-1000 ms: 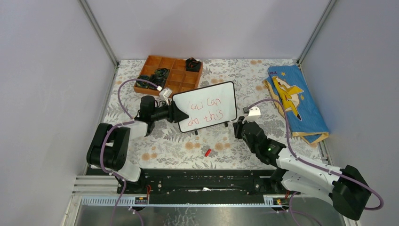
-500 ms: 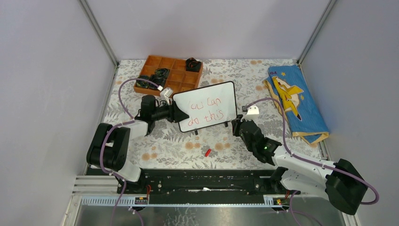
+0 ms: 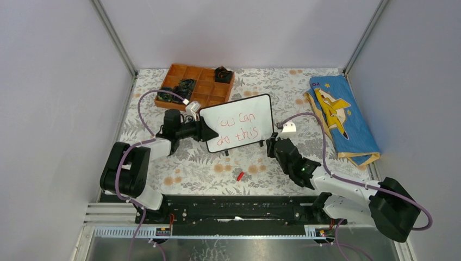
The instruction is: Write a sentence on the whiteboard
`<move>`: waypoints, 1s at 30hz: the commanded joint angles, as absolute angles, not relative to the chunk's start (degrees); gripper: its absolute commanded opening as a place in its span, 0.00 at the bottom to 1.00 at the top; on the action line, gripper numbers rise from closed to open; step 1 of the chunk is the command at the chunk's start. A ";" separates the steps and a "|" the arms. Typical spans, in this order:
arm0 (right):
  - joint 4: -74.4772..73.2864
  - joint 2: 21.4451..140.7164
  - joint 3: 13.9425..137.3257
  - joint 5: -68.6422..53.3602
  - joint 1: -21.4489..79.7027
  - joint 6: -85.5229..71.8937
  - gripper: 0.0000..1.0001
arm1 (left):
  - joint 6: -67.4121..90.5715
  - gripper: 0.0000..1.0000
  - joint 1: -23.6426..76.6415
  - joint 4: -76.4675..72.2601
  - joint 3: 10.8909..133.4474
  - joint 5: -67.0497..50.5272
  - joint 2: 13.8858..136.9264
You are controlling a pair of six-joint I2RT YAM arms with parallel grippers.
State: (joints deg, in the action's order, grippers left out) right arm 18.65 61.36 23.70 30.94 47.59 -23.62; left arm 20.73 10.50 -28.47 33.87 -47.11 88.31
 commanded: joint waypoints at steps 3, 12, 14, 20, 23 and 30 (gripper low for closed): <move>22.46 63.05 25.71 32.89 47.17 -23.31 0.00 | 18.81 0.48 11.03 -27.07 35.95 -46.41 87.24; 23.32 64.61 26.05 33.57 47.12 -22.87 0.00 | 18.72 0.48 11.16 -26.83 35.98 -46.49 87.10; 23.57 65.15 26.15 33.82 47.03 -22.77 0.00 | 18.64 0.48 11.25 -26.81 36.02 -46.47 87.10; 24.21 65.89 26.15 33.92 46.83 -22.68 0.00 | 18.46 0.48 11.25 -26.46 36.09 -46.41 87.02; 24.73 66.00 25.97 34.19 46.61 -22.68 0.00 | 18.30 0.48 11.34 -26.24 36.20 -46.35 87.09; 25.57 66.63 26.10 34.20 46.16 -22.47 0.00 | 18.02 0.48 11.34 -25.86 36.25 -46.12 87.05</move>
